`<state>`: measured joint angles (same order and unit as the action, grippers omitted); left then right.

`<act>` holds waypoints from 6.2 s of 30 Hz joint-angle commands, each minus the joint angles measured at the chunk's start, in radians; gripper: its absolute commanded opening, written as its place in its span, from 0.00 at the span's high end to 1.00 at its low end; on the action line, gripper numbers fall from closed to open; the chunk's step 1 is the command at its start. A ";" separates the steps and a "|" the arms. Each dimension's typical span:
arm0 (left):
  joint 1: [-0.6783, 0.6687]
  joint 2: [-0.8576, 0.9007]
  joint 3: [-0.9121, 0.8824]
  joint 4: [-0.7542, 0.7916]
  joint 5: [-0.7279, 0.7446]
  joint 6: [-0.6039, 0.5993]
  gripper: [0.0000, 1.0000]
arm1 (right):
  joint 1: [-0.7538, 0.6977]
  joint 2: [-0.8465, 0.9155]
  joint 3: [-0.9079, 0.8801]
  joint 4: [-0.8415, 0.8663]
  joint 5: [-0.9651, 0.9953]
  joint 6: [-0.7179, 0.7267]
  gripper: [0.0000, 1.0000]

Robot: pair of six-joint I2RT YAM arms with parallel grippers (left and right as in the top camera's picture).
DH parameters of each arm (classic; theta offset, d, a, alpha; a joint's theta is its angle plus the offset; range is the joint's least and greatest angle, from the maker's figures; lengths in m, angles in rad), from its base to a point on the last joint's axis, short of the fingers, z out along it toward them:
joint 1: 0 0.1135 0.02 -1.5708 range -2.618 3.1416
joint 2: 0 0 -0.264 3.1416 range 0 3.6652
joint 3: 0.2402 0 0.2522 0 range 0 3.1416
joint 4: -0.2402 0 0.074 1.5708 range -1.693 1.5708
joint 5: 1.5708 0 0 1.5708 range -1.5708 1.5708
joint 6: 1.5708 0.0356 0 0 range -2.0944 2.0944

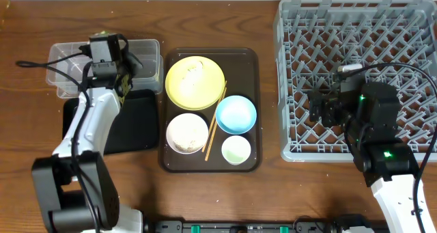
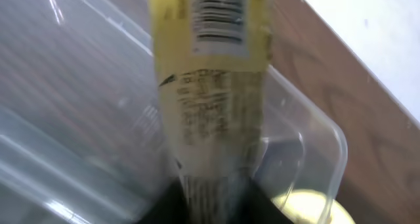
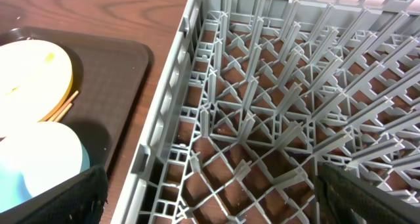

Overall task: Sort waste into correct bins and load items into the dishwasher rack
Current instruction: 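Lift the wrapper with the left gripper and drop it into the clear bin, then grasp the white tissue on the yellow plate and drop it in the bin, then grasp the rim of the white rice bowl with the left gripper, then tip the white bowl over the black tray to pour out the rice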

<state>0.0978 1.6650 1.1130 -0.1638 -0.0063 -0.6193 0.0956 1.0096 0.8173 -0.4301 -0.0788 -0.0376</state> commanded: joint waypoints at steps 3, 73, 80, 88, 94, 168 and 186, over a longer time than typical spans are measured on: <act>0.002 -0.001 0.013 0.047 0.043 0.031 0.41 | 0.006 -0.003 0.021 0.000 -0.001 -0.001 0.01; -0.056 -0.021 0.015 -0.003 0.013 0.381 0.56 | 0.006 -0.003 0.021 0.002 0.003 -0.001 0.01; -0.043 -0.046 0.015 -0.001 0.045 0.378 0.30 | 0.006 -0.003 0.021 0.002 0.003 -0.001 0.01; -0.172 -0.156 0.015 -0.265 0.149 0.378 0.30 | 0.006 -0.003 0.021 0.003 0.003 -0.001 0.01; -0.348 -0.136 -0.006 -0.441 0.149 0.377 0.31 | 0.006 -0.003 0.021 0.003 0.003 -0.001 0.01; 0.554 0.159 -0.042 -0.643 1.580 0.799 0.94 | 0.006 -0.003 0.021 0.000 0.003 -0.001 0.01; 0.609 0.192 -0.042 -0.699 1.579 0.771 0.94 | 0.006 -0.003 0.021 0.000 0.003 -0.002 0.01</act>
<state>0.7013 1.8576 1.0729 -0.8597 1.5402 0.1539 0.0956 1.0096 0.8185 -0.4301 -0.0776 -0.0376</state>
